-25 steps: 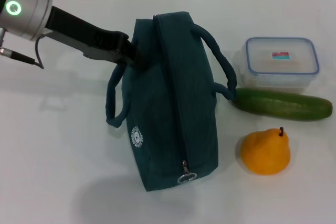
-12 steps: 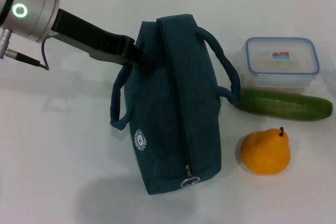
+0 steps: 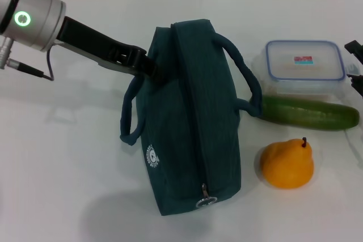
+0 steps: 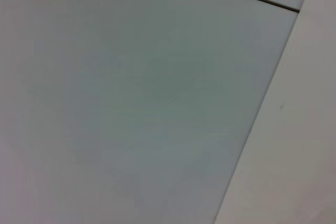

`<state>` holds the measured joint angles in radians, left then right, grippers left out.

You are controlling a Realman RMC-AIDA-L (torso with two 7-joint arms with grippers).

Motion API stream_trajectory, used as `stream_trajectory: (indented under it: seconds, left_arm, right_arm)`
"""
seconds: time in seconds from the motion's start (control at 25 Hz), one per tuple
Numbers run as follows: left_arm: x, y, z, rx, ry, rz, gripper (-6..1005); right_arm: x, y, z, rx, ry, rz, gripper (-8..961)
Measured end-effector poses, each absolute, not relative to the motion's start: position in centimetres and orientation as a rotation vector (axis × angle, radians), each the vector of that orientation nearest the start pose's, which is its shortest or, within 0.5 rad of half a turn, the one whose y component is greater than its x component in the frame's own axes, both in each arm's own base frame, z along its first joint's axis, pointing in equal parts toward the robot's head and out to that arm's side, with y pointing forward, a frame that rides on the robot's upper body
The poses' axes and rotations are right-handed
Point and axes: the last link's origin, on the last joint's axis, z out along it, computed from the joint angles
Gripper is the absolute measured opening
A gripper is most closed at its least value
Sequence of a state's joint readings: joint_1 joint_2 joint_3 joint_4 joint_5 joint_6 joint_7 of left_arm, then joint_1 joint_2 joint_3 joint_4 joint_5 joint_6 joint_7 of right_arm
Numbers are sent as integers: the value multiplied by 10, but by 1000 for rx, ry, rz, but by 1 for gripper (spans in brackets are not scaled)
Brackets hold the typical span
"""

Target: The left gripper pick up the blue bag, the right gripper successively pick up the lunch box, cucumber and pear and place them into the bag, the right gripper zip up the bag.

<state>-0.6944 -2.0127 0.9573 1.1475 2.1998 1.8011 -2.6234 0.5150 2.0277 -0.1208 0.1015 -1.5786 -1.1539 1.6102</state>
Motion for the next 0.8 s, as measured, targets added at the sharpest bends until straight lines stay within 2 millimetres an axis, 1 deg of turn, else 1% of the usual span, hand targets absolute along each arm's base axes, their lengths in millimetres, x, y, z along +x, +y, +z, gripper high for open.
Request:
stream_trajectory:
  seconds: [0.32, 0.68, 0.8]
  left_arm:
    - [-170, 357, 51, -2715, -1500, -136, 49]
    - [-174, 355, 52, -2705, -1514, -137, 49]
    - [-175, 355, 52, -2704, -1515, -137, 49]
  right_arm:
    - [321, 340, -30, -1327, 1792, 1463, 735]
    - [322, 340, -30, -1323, 1791, 1463, 734]
    - [322, 339, -30, -1329, 1791, 1462, 686]
